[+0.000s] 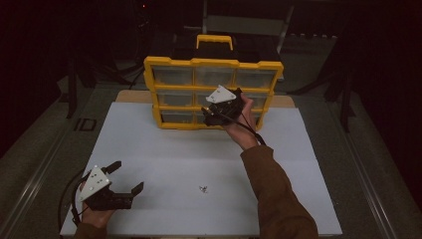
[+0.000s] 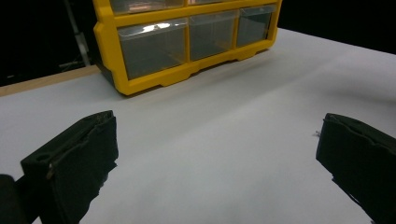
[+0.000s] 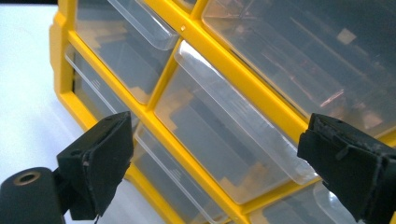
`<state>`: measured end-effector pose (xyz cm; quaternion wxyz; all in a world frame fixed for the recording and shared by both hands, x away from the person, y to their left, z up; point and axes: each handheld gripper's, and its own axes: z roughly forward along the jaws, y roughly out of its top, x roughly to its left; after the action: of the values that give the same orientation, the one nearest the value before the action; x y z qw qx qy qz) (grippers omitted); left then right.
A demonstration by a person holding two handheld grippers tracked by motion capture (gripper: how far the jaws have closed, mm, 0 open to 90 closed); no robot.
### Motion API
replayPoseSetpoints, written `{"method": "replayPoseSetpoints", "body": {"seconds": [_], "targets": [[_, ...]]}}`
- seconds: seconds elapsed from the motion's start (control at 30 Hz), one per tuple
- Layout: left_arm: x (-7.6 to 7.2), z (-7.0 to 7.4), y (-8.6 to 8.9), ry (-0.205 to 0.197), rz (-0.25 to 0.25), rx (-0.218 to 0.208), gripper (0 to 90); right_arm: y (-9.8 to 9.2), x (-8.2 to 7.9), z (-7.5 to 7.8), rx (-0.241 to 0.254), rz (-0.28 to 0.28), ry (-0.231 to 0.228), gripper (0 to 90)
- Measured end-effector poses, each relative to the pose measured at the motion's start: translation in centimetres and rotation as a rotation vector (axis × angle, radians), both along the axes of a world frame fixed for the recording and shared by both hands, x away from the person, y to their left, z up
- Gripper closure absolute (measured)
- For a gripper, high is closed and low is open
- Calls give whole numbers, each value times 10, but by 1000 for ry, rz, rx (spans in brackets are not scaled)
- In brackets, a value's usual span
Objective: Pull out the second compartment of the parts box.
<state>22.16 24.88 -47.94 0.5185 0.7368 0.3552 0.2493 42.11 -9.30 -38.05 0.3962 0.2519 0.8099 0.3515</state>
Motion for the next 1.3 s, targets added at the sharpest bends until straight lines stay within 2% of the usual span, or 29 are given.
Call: {"method": "replayPoseSetpoints", "body": {"seconds": [0.03, 0.33, 0.4, 0.43, 0.57, 0.67, 0.7, 0.73, 0.93, 0.97, 1.13, 1.17, 1.23, 1.3], "targets": [[0, 0, 0, 0, -2, -2, 0, 2, -1, 0, -36, -1, -15, 85], [0, 0, 0, -1, -4, -4, 0, 9, -4, 2, -216, -6, -91, 84], [0, 0, 0, -1, -4, -4, 0, 10, -4, 2, -235, -10, -96, 84], [0, 0, 0, -1, -2, -3, 0, 11, -3, 2, -274, -15, -106, 85], [0, 0, 0, -2, -1, -3, 0, 14, -2, 2, -321, -9, -119, 85], [0, 0, 0, 1, -1, -1, 0, 15, -3, 1, -369, -14, -145, 85], [0, 0, 0, 1, -1, -1, 0, 15, -3, 1, -369, -14, -145, 85], [0, 0, 0, 0, -1, -1, 0, 16, -2, 0, -418, -26, -170, 86], [0, 0, 0, 4, -2, 1, 0, 20, -4, -3, -540, -42, -236, 86], [0, 0, 0, 4, -2, 1, 0, 20, -4, -3, -540, -42, -236, 86], [0, 0, 0, 6, -1, 2, 0, 24, -6, -6, -643, -42, -292, 88], [0, 0, 0, 6, -1, 2, 0, 24, -6, -6, -643, -42, -292, 88], [0, 0, 0, 6, -1, 2, 0, 25, -6, -5, -673, -36, -323, 89], [0, 0, 0, 6, 0, 3, 0, 25, -6, -3, -684, -38, -339, 93]]}}
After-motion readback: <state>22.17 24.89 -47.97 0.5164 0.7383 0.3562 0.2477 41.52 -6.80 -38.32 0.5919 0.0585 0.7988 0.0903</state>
